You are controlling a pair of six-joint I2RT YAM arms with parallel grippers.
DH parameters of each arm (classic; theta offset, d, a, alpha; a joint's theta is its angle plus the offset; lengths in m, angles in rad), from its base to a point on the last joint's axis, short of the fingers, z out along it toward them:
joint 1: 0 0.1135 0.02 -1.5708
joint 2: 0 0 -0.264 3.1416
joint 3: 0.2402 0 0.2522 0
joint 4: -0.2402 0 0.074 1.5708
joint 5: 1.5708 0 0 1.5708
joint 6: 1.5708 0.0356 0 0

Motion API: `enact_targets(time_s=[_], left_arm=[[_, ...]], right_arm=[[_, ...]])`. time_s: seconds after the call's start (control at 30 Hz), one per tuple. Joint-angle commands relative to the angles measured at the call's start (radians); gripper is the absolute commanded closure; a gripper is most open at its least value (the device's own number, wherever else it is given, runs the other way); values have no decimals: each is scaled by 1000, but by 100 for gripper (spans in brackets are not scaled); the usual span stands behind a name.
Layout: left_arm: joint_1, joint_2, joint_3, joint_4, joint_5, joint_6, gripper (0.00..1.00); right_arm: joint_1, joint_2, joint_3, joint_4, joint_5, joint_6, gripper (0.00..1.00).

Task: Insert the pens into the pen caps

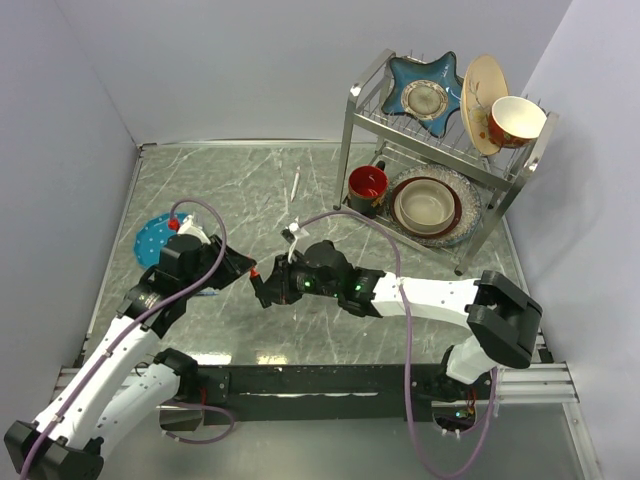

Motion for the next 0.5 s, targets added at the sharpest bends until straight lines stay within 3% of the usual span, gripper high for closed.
enact_targets(time_s=[0.0, 0.17, 0.3, 0.4, 0.47], left_arm=[[-4, -23, 0, -9, 17, 21, 99], [-4, -30, 0, -15, 53, 19, 99], [-6, -41, 0, -38, 102, 10, 93], [-6, -53, 12, -58, 135, 18, 85], [-6, -70, 26, -65, 151, 24, 73]], right_arm=[[6, -5, 54, 28, 38, -23, 100], [6, 7, 88, 6, 90, -43, 100], [6, 12, 114, 4, 133, -66, 100], [7, 15, 128, -2, 144, -79, 100], [7, 13, 128, 1, 146, -82, 100]])
